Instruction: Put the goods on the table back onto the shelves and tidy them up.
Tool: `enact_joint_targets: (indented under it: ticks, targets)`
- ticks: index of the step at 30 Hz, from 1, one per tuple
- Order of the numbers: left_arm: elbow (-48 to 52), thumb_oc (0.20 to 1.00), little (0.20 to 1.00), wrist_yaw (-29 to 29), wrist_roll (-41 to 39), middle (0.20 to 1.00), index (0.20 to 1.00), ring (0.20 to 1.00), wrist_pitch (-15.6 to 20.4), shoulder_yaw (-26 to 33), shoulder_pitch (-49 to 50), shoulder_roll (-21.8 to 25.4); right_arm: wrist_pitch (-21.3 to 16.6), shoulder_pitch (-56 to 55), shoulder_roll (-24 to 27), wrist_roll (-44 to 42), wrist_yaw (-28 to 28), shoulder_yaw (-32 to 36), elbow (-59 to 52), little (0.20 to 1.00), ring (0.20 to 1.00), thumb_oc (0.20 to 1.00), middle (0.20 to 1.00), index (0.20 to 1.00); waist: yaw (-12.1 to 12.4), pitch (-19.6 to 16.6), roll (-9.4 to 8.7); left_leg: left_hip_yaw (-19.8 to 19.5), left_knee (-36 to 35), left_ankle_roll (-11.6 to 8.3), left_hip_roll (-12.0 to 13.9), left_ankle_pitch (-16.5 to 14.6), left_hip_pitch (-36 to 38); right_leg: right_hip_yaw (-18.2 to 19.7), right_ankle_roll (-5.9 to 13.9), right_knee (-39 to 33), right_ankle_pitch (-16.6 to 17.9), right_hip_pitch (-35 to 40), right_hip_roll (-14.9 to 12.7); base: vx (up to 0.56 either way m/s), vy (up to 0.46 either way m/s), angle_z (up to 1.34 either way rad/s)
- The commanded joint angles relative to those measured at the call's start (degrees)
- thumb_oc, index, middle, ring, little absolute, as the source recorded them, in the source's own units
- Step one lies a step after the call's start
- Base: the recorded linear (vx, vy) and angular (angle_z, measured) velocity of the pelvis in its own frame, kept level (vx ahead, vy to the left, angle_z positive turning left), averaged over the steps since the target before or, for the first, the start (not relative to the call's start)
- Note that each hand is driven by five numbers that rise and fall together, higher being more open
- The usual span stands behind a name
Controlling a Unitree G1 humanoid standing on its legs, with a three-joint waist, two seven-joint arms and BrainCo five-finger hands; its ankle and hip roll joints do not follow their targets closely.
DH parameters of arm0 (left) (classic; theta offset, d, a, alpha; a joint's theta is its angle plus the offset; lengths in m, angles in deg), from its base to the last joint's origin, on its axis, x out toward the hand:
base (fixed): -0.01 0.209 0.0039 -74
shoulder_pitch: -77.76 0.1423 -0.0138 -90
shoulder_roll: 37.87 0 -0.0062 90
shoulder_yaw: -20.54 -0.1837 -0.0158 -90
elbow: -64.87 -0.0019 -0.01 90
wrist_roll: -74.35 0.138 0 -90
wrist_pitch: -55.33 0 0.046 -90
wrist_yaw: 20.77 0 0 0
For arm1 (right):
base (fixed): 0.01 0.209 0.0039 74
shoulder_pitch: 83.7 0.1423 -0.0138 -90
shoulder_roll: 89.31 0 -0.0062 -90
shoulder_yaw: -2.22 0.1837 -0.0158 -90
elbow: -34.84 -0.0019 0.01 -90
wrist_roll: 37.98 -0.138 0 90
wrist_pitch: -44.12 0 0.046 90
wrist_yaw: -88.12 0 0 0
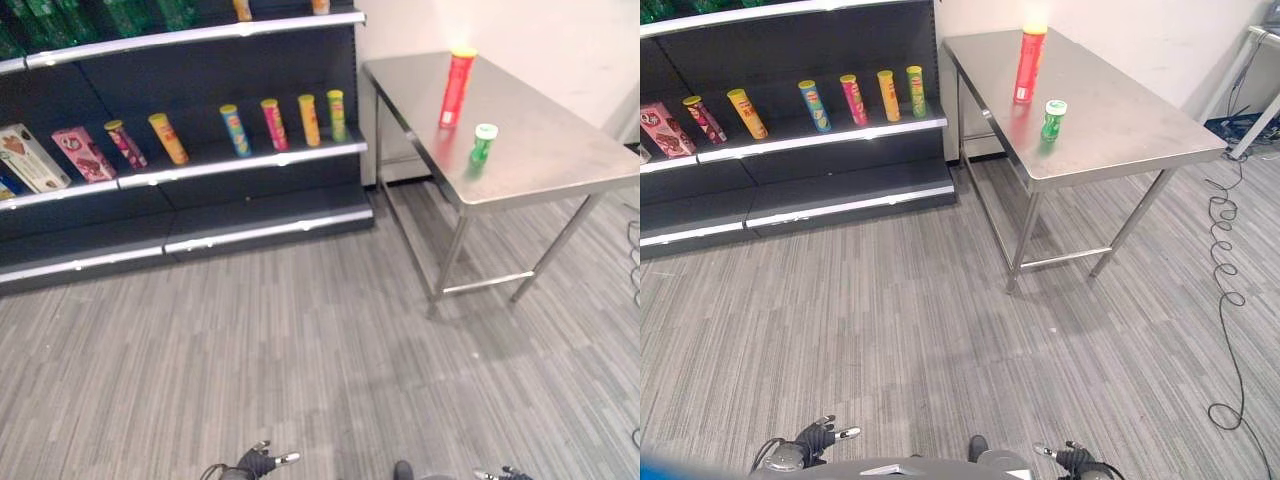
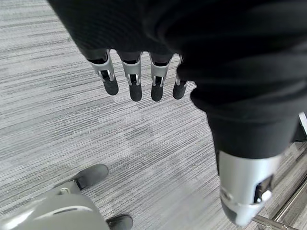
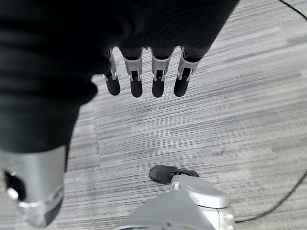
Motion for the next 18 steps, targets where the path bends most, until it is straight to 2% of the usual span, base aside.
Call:
enact_joint_targets:
  ticks: [1, 4, 10, 18]
  targets:
    - [-1.4, 1.000, 1.000, 0.3, 0.6, 1.000, 1.000, 1.000, 1.5, 0.6, -3.2, 1.6, -0.7, 2.3, 1.3, 1.7, -0.1, -2.1, 1.5, 1.000, 1.000, 1.000, 1.000, 1.000, -0.3, -0.5, -2.62, 0.3, 0.6, -2.92, 1.1, -4.0, 0.4, 0.6, 6.82, 2.3, -7.4, 1.5, -5.3, 0.00, 0.000, 0.00]
    - [-1.8, 1.000, 1.000, 2.3, 1.7, 1.000, 1.000, 1.000, 1.4, 0.7, -3.0, 1.5, -0.8, 2.2, 1.3, 1.9, -1.0, -2.1, 1.0, 1.000, 1.000, 1.000, 1.000, 1.000, -0.1, -0.2, -2.80, 0.1, 0.6, -2.83, 1.1, -3.9, 0.1, 0.4, 6.80, 2.4, -7.4, 1.2, -5.4, 0.00, 0.000, 0.00]
    - [-2.4, 1.000, 1.000, 2.5, 2.3, 1.000, 1.000, 1.000, 1.3, 0.8, -2.3, 1.5, -0.8, 3.8, 3.1, 5.7, -1.1, -4.6, -2.2, 1.000, 1.000, 1.000, 1.000, 1.000, 1.0, -0.2, -3.39, -0.4, 0.6, -2.66, 0.9, -3.9, -0.2, 0.0, 6.97, 2.5, -7.3, 1.1, -5.8, 0.00, 0.000, 0.00]
    - [-3.6, 1.000, 1.000, 2.3, 3.1, 1.000, 1.000, 1.000, 1.0, 0.8, -2.2, 1.3, -0.8, 5.0, 3.1, 7.1, -0.9, -6.4, -4.4, 1.000, 1.000, 1.000, 1.000, 1.000, 1.6, 0.0, -3.60, -0.8, 0.6, -2.47, 0.6, -3.8, -0.4, -0.4, 7.02, 2.8, -7.3, 1.0, -6.1, 0.00, 0.005, 0.04]
